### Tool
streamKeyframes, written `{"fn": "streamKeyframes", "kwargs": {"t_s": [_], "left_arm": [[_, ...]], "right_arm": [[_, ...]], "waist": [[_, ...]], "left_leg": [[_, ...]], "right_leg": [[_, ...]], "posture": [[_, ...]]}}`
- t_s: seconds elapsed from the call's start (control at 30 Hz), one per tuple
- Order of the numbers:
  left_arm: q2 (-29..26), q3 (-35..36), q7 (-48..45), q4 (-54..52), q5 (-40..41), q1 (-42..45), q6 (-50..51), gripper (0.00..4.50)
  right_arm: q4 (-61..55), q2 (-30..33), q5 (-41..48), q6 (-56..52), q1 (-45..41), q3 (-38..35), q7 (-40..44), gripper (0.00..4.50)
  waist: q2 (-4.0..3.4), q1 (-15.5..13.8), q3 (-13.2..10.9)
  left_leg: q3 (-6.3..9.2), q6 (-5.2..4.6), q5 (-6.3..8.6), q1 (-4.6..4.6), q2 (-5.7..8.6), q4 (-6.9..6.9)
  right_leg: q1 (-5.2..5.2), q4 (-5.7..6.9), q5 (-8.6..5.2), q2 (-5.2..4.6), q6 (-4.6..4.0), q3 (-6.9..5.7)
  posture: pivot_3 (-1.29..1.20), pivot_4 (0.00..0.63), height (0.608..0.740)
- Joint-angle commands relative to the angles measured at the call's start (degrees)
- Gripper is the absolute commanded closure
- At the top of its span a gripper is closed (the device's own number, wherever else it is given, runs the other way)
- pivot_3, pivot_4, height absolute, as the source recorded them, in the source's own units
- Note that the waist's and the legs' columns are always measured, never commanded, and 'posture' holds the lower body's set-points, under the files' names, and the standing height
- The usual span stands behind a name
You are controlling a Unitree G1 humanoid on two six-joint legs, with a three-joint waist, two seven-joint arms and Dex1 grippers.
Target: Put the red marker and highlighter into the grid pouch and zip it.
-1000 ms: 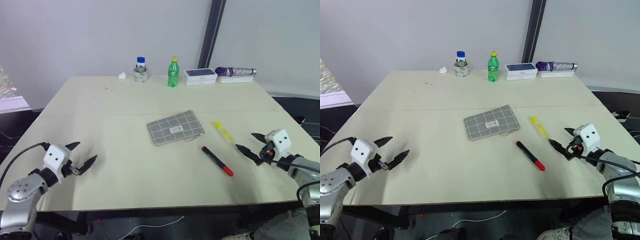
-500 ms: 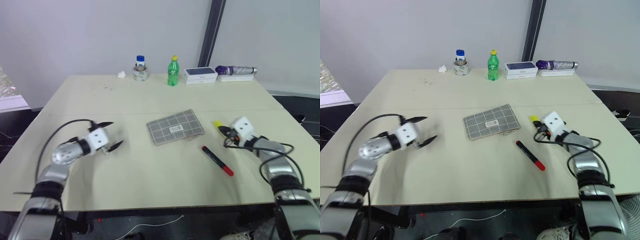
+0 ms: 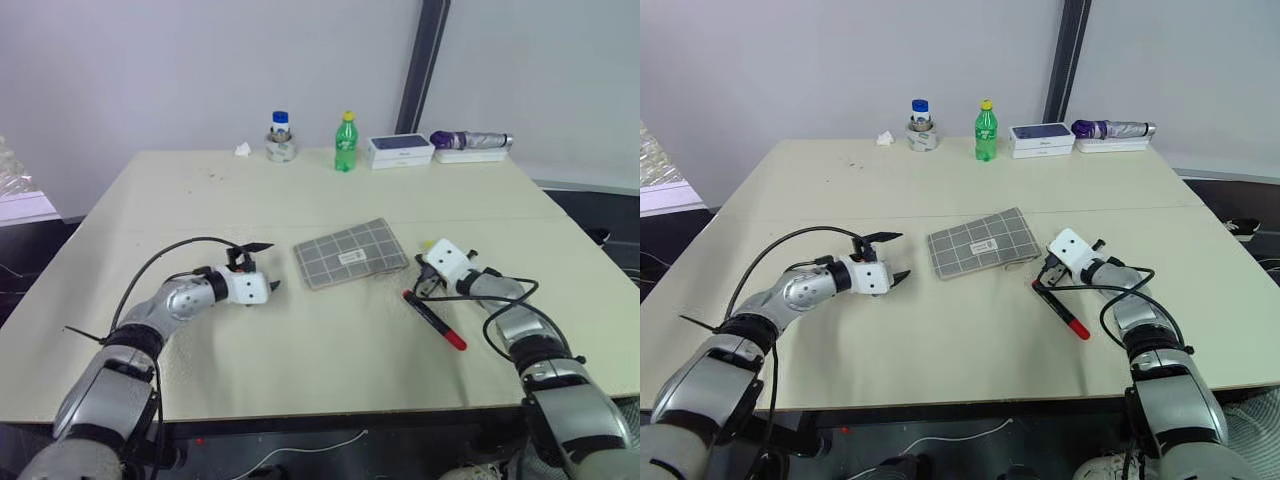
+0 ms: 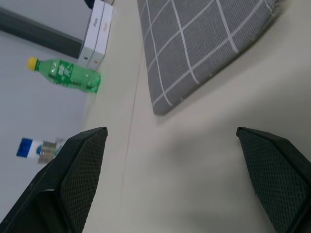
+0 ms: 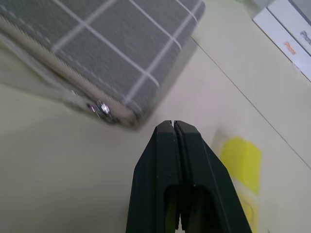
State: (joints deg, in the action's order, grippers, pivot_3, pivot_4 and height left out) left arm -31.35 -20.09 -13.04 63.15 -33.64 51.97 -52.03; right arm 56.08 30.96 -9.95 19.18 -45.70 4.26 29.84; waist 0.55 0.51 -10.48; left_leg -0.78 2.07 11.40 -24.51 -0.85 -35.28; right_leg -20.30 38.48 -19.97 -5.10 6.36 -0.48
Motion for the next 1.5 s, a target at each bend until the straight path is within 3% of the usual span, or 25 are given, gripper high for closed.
{"fn": "streamKeyframes", "kwargs": {"t_s": [0.03, 0.5, 0.87, 0.97, 1.2, 1.37, 1.5], "left_arm": [[2.72, -2.93, 1.81, 3.48, -2.24, 2.17, -0.67, 0.00], [7.72, -8.15, -0.62, 7.96, -4.82, 6.46, -1.48, 0.00], [10.88, -7.85, -5.14, 8.99, -2.68, 6.67, -2.41, 0.00], [10.79, -7.44, -7.15, 9.26, -1.45, 6.37, -2.27, 0.86], [11.08, -4.46, -10.74, 9.08, 3.15, 5.19, -1.26, 4.41], [11.48, -0.33, -17.21, 8.81, 9.18, 4.15, 0.08, 4.47], [11.26, 4.95, -23.13, 6.61, 16.85, 3.08, 2.13, 4.50]], "right_arm": [[1.76, 0.13, -1.52, 0.69, -3.12, 0.63, -2.77, 4.45], [8.21, -1.25, -6.38, 2.42, -7.46, 4.17, -7.14, 4.45], [8.00, -1.24, -6.68, 2.86, -7.26, 4.85, -6.65, 4.45], [7.65, -0.88, -6.71, 2.98, -6.83, 4.87, -6.60, 4.50], [5.95, -0.48, -6.27, 3.14, -6.00, 4.56, -6.07, 4.50], [4.12, -0.22, -3.50, 3.17, -5.35, 2.66, -3.14, 4.50], [-2.01, 0.63, 1.74, 0.96, -4.33, -1.57, -1.01, 3.34]], "waist": [[0.00, -0.06, 0.00], [0.00, -0.08, 0.01], [0.01, -0.11, 0.03], [0.00, -0.05, 0.04], [-0.01, 0.17, 0.05], [-0.02, 0.30, 0.05], [-0.01, 0.40, 0.05]], "left_leg": [[0.00, 0.01, 0.00, 0.00, 0.00, 0.00], [-0.06, 0.22, -0.13, 0.00, 0.02, 0.00], [-0.06, 0.23, -0.13, 0.01, 0.03, -0.01], [-0.07, 0.24, -0.14, 0.01, 0.03, -0.01], [-0.10, 0.24, -0.14, 0.03, 0.02, 0.00], [-0.16, 0.24, -0.14, 0.03, 0.01, 0.02], [-0.17, 0.24, -0.14, 0.03, 0.00, 0.02]], "right_leg": [[0.00, 0.00, 0.00, 0.00, 0.00, 0.00], [0.00, -0.01, 0.00, 0.00, 0.00, 0.03], [0.02, -0.01, 0.00, -0.01, 0.00, 0.03], [0.01, -0.02, 0.00, 0.00, 0.00, 0.03], [0.00, -0.01, 0.00, 0.00, 0.00, 0.07], [-0.03, -0.02, 0.00, 0.00, 0.00, 0.10], [-0.04, -0.02, 0.00, 0.00, 0.00, 0.11]], "posture": [[0.00, 0.150, 0.740], [0.00, 0.150, 0.740], [0.00, 0.150, 0.740], [0.00, 0.150, 0.740], [0.00, 0.150, 0.740], [0.00, 0.150, 0.740], [0.00, 0.150, 0.740]]}}
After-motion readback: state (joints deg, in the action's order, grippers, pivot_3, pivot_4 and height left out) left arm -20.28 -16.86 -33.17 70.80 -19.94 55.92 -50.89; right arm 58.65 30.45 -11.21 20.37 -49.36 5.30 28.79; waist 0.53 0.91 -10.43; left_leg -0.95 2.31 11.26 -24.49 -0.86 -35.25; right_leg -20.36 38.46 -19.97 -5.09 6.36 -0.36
